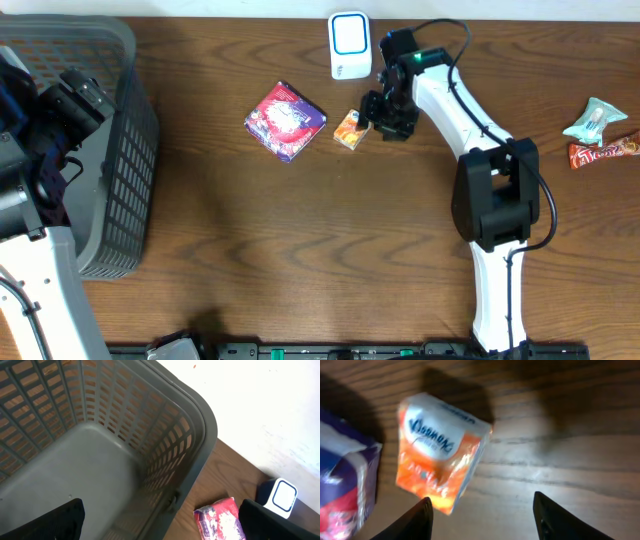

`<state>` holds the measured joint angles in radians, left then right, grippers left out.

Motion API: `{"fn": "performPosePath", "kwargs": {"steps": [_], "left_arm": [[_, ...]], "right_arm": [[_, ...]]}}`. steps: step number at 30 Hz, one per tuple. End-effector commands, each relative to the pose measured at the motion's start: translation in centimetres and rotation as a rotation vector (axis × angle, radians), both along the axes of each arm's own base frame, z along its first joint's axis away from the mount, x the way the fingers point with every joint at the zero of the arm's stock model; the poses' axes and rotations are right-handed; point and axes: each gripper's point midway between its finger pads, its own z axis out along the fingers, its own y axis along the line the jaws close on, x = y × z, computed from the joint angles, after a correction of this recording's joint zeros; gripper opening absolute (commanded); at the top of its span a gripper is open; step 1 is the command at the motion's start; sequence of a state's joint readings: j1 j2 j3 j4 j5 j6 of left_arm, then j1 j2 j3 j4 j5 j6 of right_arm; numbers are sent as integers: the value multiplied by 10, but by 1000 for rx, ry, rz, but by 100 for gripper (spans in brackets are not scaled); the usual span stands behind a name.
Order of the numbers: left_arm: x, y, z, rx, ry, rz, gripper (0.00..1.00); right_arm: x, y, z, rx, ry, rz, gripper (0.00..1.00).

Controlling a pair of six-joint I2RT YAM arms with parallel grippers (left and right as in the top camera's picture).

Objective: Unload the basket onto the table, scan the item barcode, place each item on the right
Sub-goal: 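Reach the right gripper to the Kleenex pack and grasp it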

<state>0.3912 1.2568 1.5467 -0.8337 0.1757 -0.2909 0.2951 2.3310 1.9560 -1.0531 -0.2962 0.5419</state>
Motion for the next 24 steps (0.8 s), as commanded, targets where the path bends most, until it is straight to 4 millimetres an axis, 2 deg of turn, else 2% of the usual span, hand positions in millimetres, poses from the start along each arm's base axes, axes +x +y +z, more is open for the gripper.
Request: {"fn": "performPosePath", "kwargs": {"steps": [1, 8, 13, 15, 16, 18, 21, 24], "left_arm": [[0, 3, 1, 6, 1, 14, 98], [0, 3, 1, 6, 1, 14, 98], [0, 3, 1, 6, 1, 14, 98], [0, 3, 1, 6, 1, 14, 98], [0, 3, 1, 6, 1, 14, 98], [0, 3, 1, 6, 1, 14, 98], [0, 3, 1, 6, 1, 14, 98], [0, 3, 1, 6, 1, 14, 98]], "right_arm": [[-7, 14, -13, 96, 51, -29, 59], [-5, 20, -32, 143, 32, -50, 61], [-11, 14, -47, 138, 44, -60, 52], [-12, 7, -56, 117, 40, -68, 44], [-13, 4, -60, 103, 41, -73, 34], [-15, -3, -64, 78, 45, -75, 1], [-18, -7, -63, 75, 41, -33, 1], [-19, -2, -53, 140, 14, 63, 1]]}}
